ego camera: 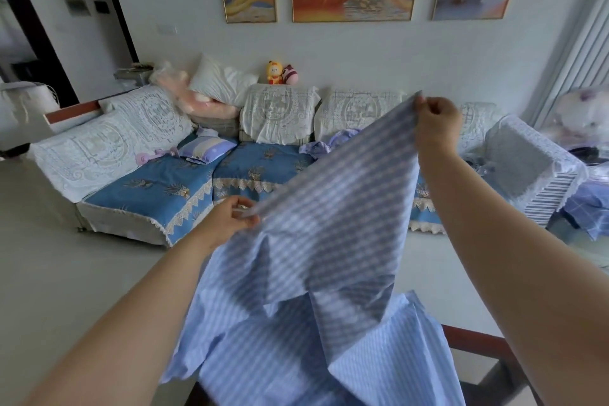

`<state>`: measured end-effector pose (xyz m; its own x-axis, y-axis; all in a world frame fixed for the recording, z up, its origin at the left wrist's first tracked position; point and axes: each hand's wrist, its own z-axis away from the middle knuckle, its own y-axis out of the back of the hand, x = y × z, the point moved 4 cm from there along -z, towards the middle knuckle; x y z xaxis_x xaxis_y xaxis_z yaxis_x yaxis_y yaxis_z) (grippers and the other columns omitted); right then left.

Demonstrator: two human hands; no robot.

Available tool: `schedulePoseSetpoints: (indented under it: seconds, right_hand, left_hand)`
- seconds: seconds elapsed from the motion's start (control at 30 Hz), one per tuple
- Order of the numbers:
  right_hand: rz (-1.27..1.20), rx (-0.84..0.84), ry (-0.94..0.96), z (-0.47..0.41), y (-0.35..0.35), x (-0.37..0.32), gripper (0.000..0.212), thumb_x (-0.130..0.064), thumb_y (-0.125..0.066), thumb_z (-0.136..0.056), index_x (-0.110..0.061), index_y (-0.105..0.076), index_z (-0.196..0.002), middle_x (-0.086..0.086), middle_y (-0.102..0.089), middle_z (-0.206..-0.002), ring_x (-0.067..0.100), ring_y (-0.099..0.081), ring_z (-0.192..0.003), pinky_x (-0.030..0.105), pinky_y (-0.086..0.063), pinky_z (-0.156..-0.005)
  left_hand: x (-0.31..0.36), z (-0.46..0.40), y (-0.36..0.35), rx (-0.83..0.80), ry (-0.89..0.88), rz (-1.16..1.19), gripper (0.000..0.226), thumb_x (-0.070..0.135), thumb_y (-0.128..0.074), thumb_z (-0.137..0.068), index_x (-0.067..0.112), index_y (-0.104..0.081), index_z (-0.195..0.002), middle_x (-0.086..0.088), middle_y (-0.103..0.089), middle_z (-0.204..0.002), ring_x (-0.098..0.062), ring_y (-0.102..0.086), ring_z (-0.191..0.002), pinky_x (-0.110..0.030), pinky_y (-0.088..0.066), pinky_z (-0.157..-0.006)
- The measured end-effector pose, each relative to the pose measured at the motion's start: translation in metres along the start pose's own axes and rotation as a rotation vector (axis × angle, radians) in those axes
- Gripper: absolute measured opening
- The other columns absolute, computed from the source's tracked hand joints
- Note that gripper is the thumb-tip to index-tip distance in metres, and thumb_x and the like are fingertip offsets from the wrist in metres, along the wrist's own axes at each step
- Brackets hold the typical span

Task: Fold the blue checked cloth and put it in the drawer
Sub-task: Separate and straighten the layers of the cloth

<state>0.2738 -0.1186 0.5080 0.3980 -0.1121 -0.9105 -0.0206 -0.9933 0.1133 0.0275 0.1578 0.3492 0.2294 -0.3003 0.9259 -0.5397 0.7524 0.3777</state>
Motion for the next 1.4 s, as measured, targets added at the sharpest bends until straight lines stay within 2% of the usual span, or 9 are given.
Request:
schedulePoseSetpoints:
  seconds: [0.27,0.43,0.57,0.8,0.93,1.07,1.13,1.23,1.4]
  right_hand:
    - [0.022,-0.096,-0.067,0.006,-0.011,0.014,0.018,-0.035,-0.055,-0.094,-0.019,-0.06,-0.086,-0.007,-0.049,-0.062,0.006,-0.041,-0.055,0.023,-0.036,-0.054]
    - [-0.05,-0.12,-0.167,0.011,-0.012,0.034,0.025,-0.029,-0.054,-0.093,-0.022,-0.052,-0.069,-0.004,-0.045,-0.062,0.009,-0.039,-0.059,0.027,-0.036,-0.062]
    - [-0.054,-0.112,-0.223,0.011,-0.011,0.052,0.017,-0.031,-0.054,-0.094,-0.016,-0.058,-0.088,-0.005,-0.049,-0.067,0.009,-0.044,-0.063,0.029,-0.041,-0.068]
    - [0.565,-0.067,0.128,0.035,-0.023,0.053,0.024,-0.028,-0.04,-0.096,-0.012,-0.058,-0.094,0.004,-0.057,-0.087,0.027,-0.055,-0.075,0.04,-0.047,-0.079]
    - [0.669,-0.598,0.615,0.112,-0.079,0.019,0.017,-0.024,-0.047,-0.094,-0.015,-0.061,-0.093,0.006,-0.056,-0.103,0.03,-0.06,-0.079,0.034,-0.048,-0.065]
    - [0.95,-1.236,0.659,0.171,-0.1,0.037,0.018,-0.028,-0.054,-0.093,-0.017,-0.068,-0.098,0.0,-0.029,-0.152,0.019,-0.044,-0.13,0.03,-0.044,-0.09]
    - [0.931,-1.294,0.643,0.172,-0.097,0.05,0.018,-0.027,-0.057,-0.091,-0.012,-0.067,-0.091,-0.002,-0.04,-0.148,0.01,-0.016,-0.145,0.03,-0.041,-0.097]
    - [0.907,-1.265,0.556,0.166,-0.103,0.057,0.01,-0.02,-0.058,-0.088,-0.015,-0.066,-0.087,0.0,-0.051,-0.117,0.021,-0.046,-0.124,0.029,-0.042,-0.085]
    - [0.993,-1.06,0.51,0.157,-0.119,0.067,0.021,-0.022,-0.046,-0.091,-0.014,-0.066,-0.094,0.004,-0.051,-0.09,0.024,-0.055,-0.087,0.031,-0.043,-0.069]
  left_hand:
    - [-0.03,0.008,-0.001,-0.095,0.187,0.013,0.011,0.018,-0.066,-0.087,0.008,-0.067,-0.083,-0.008,-0.064,-0.085,-0.017,-0.057,-0.085,-0.026,-0.038,-0.089]
    - [-0.036,0.008,-0.005,-0.019,0.225,0.109,0.005,0.013,-0.066,-0.086,0.011,-0.066,-0.082,-0.002,-0.064,-0.084,-0.013,-0.056,-0.086,-0.022,-0.04,-0.082]
    - [-0.053,0.011,-0.01,-0.021,0.294,0.228,0.02,0.019,-0.067,-0.085,0.005,-0.068,-0.099,-0.016,-0.068,-0.108,-0.032,-0.057,-0.113,-0.044,-0.036,-0.109]
    - [-0.039,-0.003,-0.035,0.263,0.267,0.172,0.018,0.023,-0.078,-0.074,0.015,-0.069,-0.061,-0.011,-0.064,-0.072,-0.023,-0.06,-0.07,-0.032,-0.051,-0.074]
    - [-0.002,-0.008,-0.067,0.287,0.122,0.068,0.03,0.027,-0.071,-0.074,0.019,-0.05,-0.054,-0.005,-0.04,-0.054,-0.015,-0.032,-0.054,-0.023,-0.029,-0.053]
    - [0.032,-0.009,-0.086,0.1,-0.042,0.01,0.014,0.035,-0.069,-0.067,0.022,-0.068,-0.062,-0.002,-0.061,-0.061,-0.015,-0.054,-0.059,-0.026,-0.044,-0.061]
    - [0.038,-0.008,-0.09,-0.035,-0.074,-0.048,0.014,0.031,-0.071,-0.077,0.018,-0.076,-0.079,0.002,-0.07,-0.074,-0.008,-0.063,-0.073,-0.024,-0.05,-0.073]
    - [0.044,-0.003,-0.088,-0.09,-0.149,-0.126,0.012,0.023,-0.067,-0.087,0.019,-0.077,-0.094,0.013,-0.07,-0.085,0.006,-0.06,-0.079,-0.015,-0.045,-0.08]
    - [0.034,0.01,-0.081,0.119,-0.2,-0.142,0.023,0.024,-0.069,-0.085,0.014,-0.057,-0.103,0.0,-0.05,-0.113,-0.017,-0.06,-0.089,-0.022,-0.046,-0.078]
